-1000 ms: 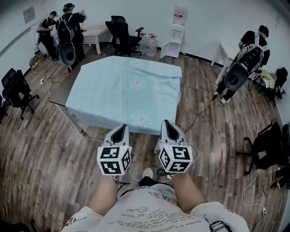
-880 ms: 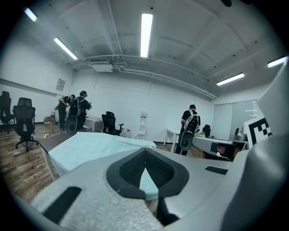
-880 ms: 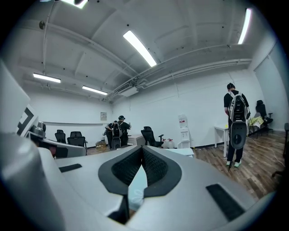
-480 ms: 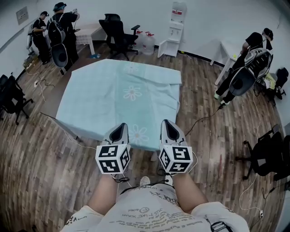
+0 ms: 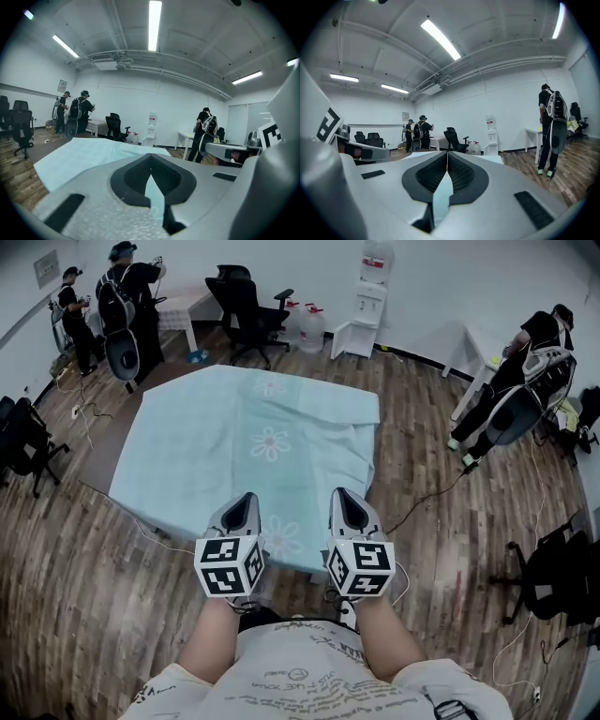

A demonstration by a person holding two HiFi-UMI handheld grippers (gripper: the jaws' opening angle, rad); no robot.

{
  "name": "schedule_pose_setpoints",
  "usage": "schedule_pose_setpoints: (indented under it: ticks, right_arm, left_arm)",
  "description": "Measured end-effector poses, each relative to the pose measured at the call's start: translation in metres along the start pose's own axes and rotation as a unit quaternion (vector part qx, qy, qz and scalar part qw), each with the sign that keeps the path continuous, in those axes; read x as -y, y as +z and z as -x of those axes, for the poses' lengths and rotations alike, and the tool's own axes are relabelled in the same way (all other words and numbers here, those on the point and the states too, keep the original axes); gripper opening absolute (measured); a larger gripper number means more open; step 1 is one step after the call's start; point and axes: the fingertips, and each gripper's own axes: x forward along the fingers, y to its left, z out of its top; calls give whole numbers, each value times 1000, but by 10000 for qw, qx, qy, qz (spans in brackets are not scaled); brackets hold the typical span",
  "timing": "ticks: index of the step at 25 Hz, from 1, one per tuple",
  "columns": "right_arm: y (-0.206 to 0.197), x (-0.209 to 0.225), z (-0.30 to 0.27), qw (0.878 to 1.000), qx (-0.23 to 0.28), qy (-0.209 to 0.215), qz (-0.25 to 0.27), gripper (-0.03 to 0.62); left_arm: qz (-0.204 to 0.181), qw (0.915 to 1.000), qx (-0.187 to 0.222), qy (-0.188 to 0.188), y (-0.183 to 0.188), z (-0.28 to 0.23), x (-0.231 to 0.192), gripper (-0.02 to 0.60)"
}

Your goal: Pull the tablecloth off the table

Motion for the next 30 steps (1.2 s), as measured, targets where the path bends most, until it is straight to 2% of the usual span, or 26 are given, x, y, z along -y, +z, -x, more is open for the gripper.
schedule_pose_setpoints:
  ticks: [10, 19, 25, 30]
  right_arm:
    - [-11, 23, -55, 9994, -255, -100, 194, 15]
    - [-22, 52, -135, 9978, -495, -382, 209, 15]
    - [-42, 81, -198, 9949, -825, -540, 219, 15]
    - [-66, 104, -250, 9902, -1200, -667, 241, 17]
  left_arm:
    - [-4, 9993, -135, 358, 2, -46, -43, 12]
    - [6, 9988, -404, 287, 2, -127, -87, 12]
    - [135, 9967, -646, 464, -7, -185, -134, 12]
    - [216, 9926, -1008, 649, -25, -230, -184, 14]
